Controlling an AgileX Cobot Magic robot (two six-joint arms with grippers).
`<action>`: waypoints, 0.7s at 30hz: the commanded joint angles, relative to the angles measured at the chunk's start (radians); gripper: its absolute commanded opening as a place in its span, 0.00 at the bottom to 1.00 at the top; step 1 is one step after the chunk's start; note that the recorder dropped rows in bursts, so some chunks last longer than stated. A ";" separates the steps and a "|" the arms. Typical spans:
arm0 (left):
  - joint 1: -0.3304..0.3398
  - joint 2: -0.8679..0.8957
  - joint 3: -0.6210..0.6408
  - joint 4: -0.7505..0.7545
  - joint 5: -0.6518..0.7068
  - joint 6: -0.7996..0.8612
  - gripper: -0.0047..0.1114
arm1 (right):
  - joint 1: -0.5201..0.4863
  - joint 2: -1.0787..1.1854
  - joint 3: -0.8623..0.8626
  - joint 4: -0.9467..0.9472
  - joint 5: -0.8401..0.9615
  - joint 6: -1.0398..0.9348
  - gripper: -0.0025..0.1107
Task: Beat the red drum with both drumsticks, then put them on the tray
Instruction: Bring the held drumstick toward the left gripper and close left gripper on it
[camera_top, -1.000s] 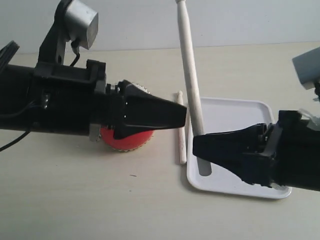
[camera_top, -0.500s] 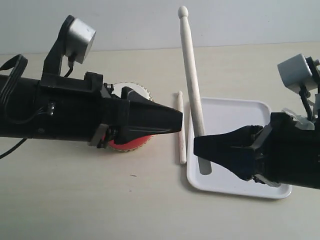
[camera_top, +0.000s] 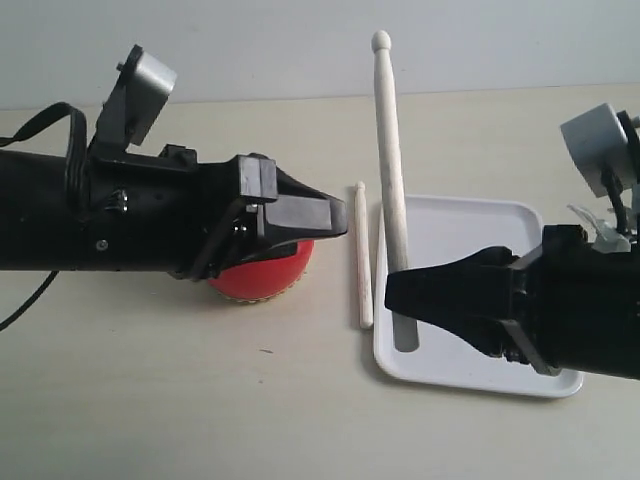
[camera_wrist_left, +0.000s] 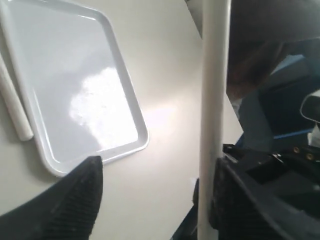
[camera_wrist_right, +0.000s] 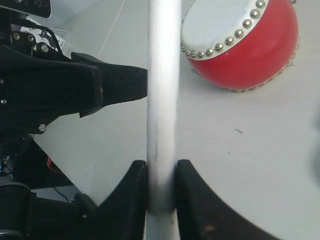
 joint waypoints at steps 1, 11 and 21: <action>-0.045 -0.001 -0.018 -0.010 -0.104 -0.026 0.58 | -0.003 0.004 0.007 0.006 -0.003 0.034 0.02; -0.089 -0.001 -0.080 -0.010 -0.162 -0.026 0.58 | 0.058 0.089 -0.059 0.006 0.005 0.059 0.02; -0.089 -0.001 -0.031 -0.010 -0.162 -0.070 0.58 | 0.084 0.166 -0.134 0.006 0.002 0.066 0.02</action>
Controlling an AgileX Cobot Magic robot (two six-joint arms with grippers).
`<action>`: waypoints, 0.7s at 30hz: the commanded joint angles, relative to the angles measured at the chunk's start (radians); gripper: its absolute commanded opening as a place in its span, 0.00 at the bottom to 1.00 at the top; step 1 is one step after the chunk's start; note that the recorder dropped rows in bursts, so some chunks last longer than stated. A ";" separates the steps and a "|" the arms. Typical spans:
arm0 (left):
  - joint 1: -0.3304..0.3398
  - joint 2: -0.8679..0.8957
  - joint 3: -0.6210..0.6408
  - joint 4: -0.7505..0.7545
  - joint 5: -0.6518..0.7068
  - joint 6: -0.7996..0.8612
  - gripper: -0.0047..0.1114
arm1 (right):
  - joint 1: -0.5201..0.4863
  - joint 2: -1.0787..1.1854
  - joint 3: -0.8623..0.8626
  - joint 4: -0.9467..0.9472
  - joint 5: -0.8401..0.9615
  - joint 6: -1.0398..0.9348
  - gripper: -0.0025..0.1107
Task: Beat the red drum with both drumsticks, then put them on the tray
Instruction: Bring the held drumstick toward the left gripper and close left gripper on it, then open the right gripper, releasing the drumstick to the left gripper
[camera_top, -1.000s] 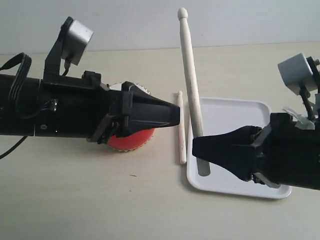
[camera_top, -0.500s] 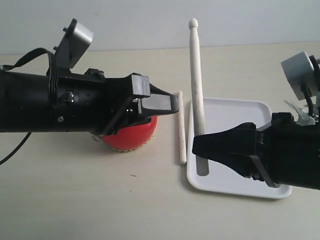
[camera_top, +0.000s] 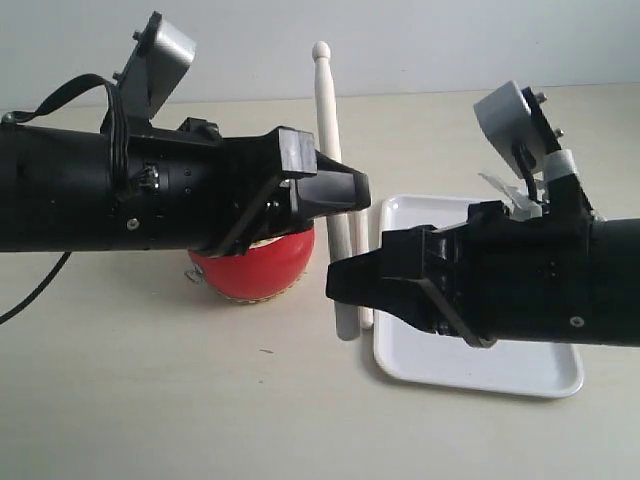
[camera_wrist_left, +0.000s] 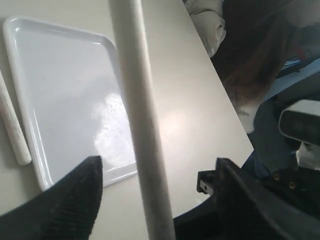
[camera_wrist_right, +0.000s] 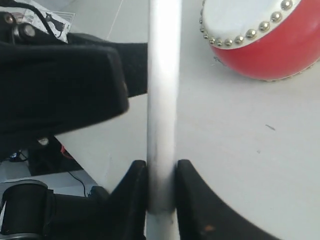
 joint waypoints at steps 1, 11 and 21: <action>-0.007 -0.001 0.039 -0.007 -0.022 -0.048 0.58 | 0.001 0.013 -0.013 0.006 0.002 0.010 0.02; -0.007 -0.001 0.047 -0.007 -0.029 -0.058 0.58 | 0.001 0.104 -0.021 0.006 0.046 -0.021 0.02; -0.007 -0.001 0.047 -0.007 -0.096 -0.087 0.58 | 0.001 0.116 -0.032 0.006 0.059 -0.058 0.02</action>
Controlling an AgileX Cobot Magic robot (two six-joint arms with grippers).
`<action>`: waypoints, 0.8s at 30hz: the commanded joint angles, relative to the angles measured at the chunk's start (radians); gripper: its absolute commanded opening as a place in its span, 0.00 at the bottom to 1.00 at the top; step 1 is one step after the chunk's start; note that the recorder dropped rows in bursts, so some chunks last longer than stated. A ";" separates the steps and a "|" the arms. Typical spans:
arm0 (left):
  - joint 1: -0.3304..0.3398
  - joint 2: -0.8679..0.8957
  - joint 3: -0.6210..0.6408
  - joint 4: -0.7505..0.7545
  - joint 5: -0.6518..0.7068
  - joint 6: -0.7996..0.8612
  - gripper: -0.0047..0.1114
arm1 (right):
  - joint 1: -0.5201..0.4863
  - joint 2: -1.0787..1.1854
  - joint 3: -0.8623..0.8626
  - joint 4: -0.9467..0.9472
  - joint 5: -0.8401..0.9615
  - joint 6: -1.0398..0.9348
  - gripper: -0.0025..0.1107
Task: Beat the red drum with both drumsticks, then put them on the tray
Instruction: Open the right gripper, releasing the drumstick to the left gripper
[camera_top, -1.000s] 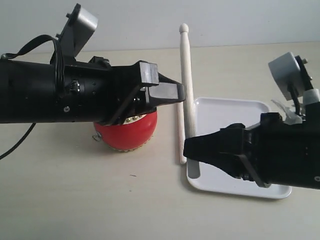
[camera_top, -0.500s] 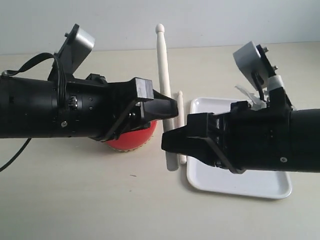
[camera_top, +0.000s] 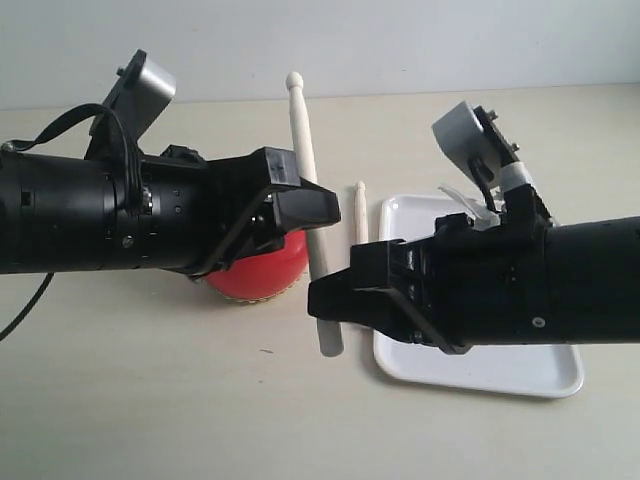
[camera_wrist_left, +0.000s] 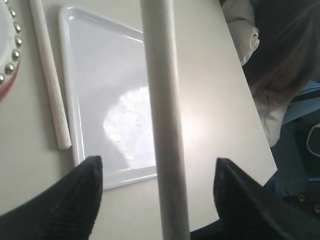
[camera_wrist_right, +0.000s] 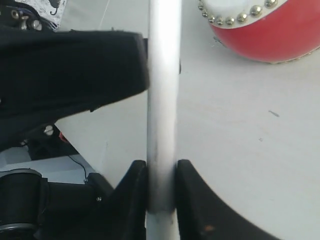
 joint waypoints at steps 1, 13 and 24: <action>-0.007 -0.001 0.003 -0.007 0.005 -0.006 0.58 | 0.001 0.021 -0.007 0.002 0.017 -0.040 0.02; -0.007 -0.001 0.003 -0.007 0.026 -0.006 0.58 | 0.001 0.062 -0.007 0.002 0.086 -0.062 0.02; -0.007 -0.001 0.003 -0.007 0.058 -0.016 0.58 | 0.001 0.062 -0.019 0.002 0.070 -0.062 0.02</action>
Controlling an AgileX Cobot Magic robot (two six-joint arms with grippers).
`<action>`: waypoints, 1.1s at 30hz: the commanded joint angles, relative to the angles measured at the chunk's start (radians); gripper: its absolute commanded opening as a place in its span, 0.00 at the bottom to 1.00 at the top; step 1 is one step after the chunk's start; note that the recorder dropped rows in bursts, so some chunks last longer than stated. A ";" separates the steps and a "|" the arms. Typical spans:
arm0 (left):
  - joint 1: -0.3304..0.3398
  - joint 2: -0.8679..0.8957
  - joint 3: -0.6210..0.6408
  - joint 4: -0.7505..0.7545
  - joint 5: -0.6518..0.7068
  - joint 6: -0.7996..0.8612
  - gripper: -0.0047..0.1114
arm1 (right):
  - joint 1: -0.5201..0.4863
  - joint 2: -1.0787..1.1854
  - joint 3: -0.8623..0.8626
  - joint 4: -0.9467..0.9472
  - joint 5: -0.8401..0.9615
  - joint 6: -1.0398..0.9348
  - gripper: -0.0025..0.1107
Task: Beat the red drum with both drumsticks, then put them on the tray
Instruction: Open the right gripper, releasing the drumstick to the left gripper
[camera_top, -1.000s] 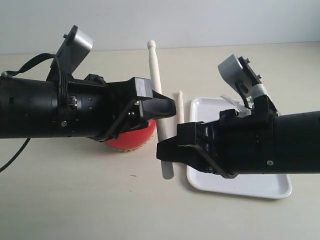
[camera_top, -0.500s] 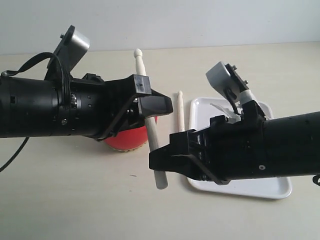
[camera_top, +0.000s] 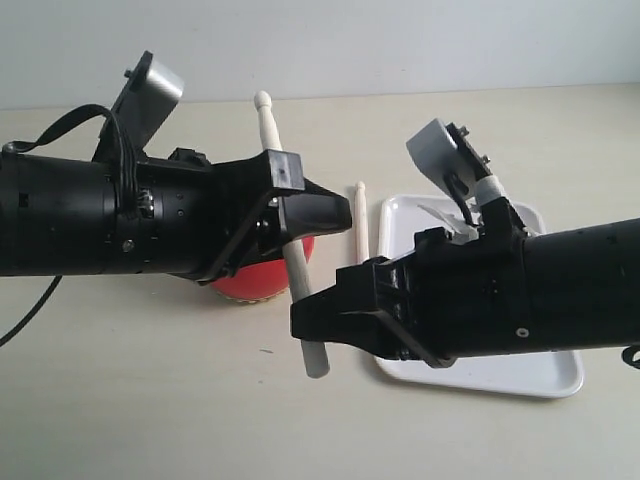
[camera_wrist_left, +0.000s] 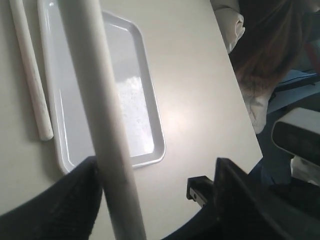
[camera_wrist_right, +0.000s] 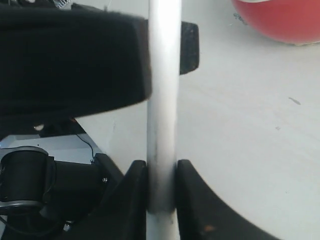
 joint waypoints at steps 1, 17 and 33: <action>-0.007 -0.001 0.003 -0.007 0.005 -0.015 0.58 | 0.001 0.003 -0.009 0.002 -0.013 -0.008 0.02; -0.007 -0.001 0.047 -0.007 0.022 -0.016 0.57 | 0.001 0.003 -0.030 0.002 -0.010 -0.005 0.02; -0.007 0.009 0.047 -0.007 0.047 -0.011 0.57 | 0.001 0.076 -0.083 0.002 -0.022 -0.072 0.02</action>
